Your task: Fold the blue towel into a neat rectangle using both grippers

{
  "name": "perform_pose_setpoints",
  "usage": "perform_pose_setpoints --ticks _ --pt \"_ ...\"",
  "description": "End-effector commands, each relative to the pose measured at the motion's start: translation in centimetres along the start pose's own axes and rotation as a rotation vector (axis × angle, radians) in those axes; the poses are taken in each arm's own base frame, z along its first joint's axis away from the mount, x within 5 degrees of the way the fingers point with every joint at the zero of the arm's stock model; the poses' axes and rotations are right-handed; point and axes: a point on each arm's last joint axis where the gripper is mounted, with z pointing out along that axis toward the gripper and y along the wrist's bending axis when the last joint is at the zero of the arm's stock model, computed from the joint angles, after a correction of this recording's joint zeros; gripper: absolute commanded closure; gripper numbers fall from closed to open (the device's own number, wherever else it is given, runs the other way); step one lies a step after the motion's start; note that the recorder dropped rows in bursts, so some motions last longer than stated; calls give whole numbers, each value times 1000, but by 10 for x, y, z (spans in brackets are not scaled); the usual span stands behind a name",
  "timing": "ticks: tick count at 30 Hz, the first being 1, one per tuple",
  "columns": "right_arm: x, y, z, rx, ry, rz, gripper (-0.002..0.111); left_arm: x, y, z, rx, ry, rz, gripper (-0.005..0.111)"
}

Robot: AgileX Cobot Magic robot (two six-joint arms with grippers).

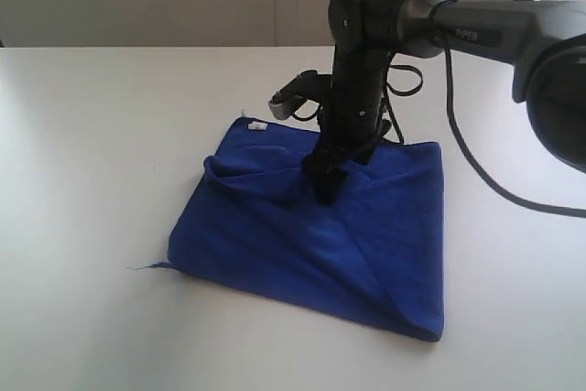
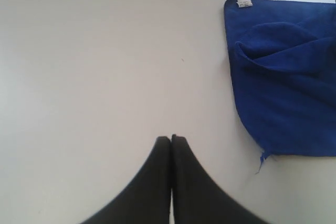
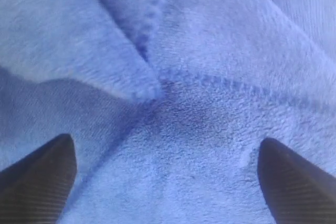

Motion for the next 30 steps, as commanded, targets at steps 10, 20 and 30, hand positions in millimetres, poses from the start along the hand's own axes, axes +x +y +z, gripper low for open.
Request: perform_pose_setpoints --ticks 10,20,30 --pt "-4 1 30 -28 -97 -131 21 1 -2 -1 12 -3 -5 107" --pt "-2 -1 64 -66 -20 619 21 1 -2 -1 12 -3 -3 107" --pt "0 2 43 -89 61 647 21 1 -2 -1 12 -3 -3 107"
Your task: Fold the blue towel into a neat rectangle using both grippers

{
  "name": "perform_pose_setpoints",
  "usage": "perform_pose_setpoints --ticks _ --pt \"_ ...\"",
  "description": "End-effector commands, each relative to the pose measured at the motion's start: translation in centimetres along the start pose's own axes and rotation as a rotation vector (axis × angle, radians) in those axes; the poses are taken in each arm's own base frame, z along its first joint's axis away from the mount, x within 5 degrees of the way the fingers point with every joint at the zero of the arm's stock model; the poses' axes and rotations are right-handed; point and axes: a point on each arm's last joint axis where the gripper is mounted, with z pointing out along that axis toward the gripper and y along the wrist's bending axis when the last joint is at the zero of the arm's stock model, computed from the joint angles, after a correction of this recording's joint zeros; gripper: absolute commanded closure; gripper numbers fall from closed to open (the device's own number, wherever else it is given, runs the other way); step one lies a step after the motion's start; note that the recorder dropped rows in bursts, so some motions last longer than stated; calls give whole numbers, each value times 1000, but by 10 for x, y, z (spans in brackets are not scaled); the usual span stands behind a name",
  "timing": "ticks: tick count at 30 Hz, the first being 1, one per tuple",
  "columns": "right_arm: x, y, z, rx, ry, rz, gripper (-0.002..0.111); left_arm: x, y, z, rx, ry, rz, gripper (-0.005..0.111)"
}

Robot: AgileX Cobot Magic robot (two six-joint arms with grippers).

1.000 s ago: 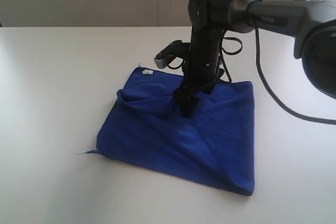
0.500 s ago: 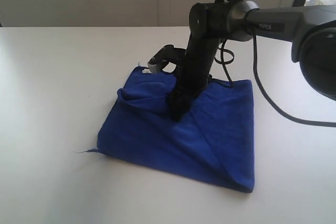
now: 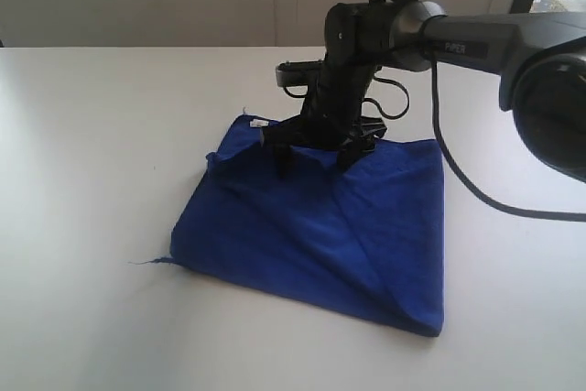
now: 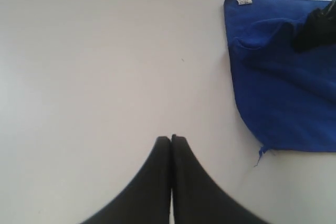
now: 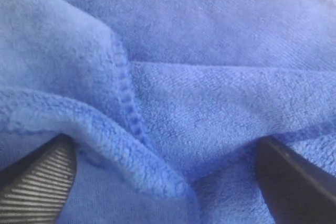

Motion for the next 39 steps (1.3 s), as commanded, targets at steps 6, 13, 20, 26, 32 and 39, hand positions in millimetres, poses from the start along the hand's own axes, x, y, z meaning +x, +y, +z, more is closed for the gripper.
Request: perform_pose_setpoints --ticks 6,13,20,26,32,39 --pt "10 -2 -38 13 126 -223 21 1 -2 -1 12 -3 -3 107" --pt "-1 5 -78 8 -88 -352 21 1 -2 -1 12 -3 -3 107" --pt "-3 12 -82 -24 -143 -926 22 1 -2 -1 12 -3 -3 107" --pt "-2 14 -55 -101 -99 -920 22 1 -2 -1 12 -3 -3 107" --pt "0 10 -25 -122 -30 -916 22 1 -2 -1 12 -3 -3 107" --pt "0 7 -4 -130 -6 -905 22 1 -2 -1 12 -3 -3 107"
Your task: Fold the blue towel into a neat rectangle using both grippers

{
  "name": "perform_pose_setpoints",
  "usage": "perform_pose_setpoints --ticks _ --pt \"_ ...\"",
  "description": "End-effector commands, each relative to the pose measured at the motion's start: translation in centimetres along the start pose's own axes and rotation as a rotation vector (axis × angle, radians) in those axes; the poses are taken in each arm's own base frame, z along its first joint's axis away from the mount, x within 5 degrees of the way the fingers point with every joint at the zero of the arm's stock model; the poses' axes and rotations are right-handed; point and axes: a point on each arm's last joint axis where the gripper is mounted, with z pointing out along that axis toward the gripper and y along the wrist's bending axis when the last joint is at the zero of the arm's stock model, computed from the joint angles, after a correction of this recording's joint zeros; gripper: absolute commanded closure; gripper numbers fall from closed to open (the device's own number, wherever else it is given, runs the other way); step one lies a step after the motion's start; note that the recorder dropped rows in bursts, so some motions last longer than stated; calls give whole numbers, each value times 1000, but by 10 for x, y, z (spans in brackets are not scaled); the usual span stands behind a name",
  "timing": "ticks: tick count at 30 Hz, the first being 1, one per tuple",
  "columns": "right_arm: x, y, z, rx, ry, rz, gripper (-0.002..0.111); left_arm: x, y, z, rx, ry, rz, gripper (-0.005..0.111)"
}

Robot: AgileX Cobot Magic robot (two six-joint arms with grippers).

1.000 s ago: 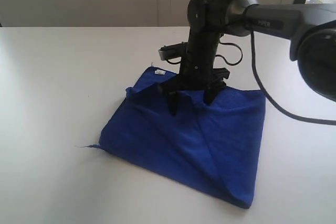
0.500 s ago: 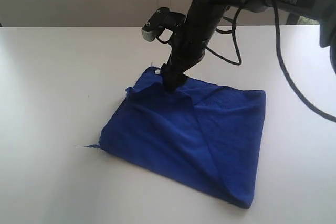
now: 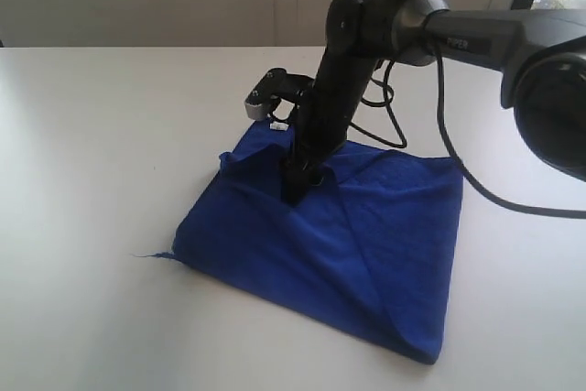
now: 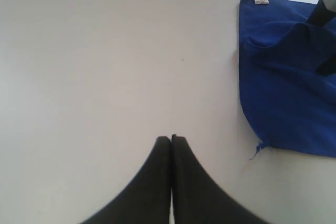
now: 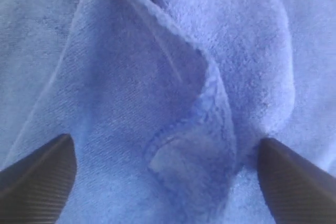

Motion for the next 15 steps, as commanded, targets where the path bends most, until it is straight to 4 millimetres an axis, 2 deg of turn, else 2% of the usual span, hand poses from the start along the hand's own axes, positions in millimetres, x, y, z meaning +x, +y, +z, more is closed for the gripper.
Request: perform_pose_setpoints --ticks 1,10,15 --pt "3 -5 10 0 3 0 22 1 -2 -1 12 -3 -3 107" --pt "5 -11 21 37 4 44 22 1 -2 -1 12 -3 -3 107" --pt "9 -18 25 107 31 181 22 1 -2 -1 12 -3 -3 107"
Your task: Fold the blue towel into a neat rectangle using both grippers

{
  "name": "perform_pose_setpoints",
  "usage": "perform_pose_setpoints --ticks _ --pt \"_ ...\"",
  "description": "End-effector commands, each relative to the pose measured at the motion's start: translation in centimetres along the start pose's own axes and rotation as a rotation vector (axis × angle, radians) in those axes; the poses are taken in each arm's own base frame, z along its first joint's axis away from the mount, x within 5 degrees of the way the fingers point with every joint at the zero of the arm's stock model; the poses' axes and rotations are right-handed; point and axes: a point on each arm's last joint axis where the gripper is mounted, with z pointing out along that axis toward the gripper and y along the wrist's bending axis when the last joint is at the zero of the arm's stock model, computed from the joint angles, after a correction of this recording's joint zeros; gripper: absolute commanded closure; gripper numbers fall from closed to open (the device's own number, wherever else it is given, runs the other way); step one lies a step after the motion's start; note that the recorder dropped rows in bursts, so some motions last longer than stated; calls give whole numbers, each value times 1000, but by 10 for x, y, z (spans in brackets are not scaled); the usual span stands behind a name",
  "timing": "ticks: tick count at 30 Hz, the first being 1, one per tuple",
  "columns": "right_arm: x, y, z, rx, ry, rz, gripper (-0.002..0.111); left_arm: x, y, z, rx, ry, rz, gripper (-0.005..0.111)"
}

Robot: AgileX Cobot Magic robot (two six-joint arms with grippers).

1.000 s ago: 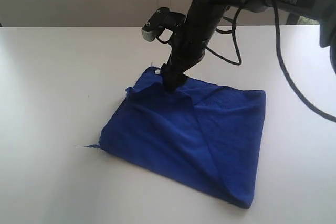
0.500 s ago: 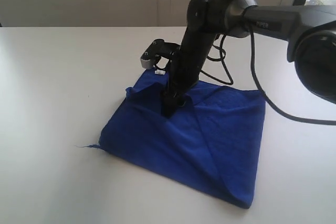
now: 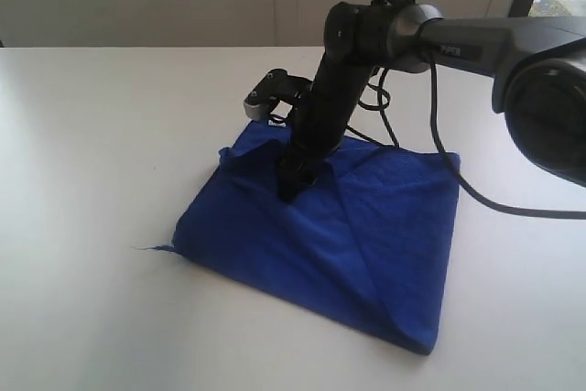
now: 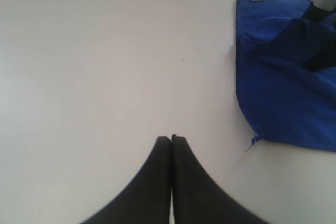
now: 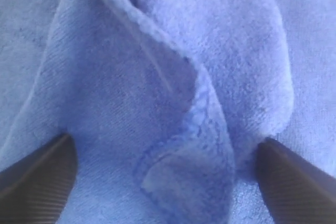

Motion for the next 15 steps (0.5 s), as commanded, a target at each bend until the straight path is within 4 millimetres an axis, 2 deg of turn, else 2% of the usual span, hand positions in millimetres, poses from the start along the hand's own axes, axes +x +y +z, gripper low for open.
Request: perform_pose_setpoints --ticks 1,7,11,15 --pt "9 -12 15 86 50 168 22 1 -2 -1 12 -3 -3 107" --pt "18 -23 18 215 99 462 22 1 -2 -1 12 -3 -3 107" --pt "19 -23 19 234 84 742 22 1 -2 -1 12 -3 -3 107" --pt "18 -22 11 240 73 796 22 1 -2 -1 12 -3 -3 107"
